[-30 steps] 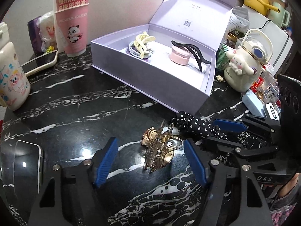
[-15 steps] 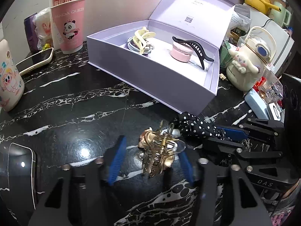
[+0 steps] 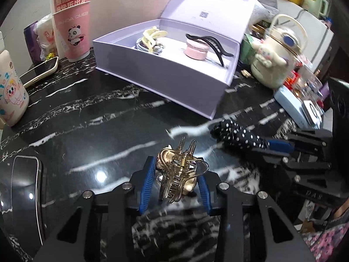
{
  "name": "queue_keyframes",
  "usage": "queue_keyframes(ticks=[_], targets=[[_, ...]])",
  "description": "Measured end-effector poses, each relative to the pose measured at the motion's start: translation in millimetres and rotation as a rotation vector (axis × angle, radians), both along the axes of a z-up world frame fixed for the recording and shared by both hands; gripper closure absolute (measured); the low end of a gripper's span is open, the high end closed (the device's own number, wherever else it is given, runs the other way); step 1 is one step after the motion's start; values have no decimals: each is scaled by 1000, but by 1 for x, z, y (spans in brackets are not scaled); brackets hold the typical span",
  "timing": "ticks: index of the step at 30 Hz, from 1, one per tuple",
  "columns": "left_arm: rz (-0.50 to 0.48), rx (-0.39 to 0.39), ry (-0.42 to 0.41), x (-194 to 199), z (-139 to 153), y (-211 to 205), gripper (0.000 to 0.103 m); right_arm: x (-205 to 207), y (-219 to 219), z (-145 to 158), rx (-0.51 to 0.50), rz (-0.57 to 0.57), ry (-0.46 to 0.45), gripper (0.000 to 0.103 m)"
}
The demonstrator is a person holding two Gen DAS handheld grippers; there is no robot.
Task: Organize rigid objects
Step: 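Grasp the gold claw clip with the left gripper while the right grasps the polka-dot scrunchie, then lift the gold clip and scrunchie and carry them toward the box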
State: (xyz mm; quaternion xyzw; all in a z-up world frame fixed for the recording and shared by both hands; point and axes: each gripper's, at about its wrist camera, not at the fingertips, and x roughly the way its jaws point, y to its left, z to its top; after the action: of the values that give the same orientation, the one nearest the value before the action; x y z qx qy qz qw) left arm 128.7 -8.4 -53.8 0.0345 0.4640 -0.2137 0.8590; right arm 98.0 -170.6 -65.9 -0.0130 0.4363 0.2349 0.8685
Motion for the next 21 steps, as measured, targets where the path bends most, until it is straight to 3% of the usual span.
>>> queue_keyframes(ticks=[5, 8, 10, 18, 21], targets=[[-5, -15, -12, -12, -1, -2, 66, -13, -5, -2, -7, -9, 4, 82], [5, -30, -14, -11, -2, -1, 66, -15, -1, -2, -17, 12, -15, 71], [11, -37, -15, -11, -2, 0, 66, -13, 2, -2, -18, 17, -16, 68], [18, -42, -24, -12, -3, 1, 66, -7, 4, -3, -21, 15, -16, 69], [18, -38, -29, -12, -3, 1, 66, -8, 4, -4, -31, 12, -22, 83]])
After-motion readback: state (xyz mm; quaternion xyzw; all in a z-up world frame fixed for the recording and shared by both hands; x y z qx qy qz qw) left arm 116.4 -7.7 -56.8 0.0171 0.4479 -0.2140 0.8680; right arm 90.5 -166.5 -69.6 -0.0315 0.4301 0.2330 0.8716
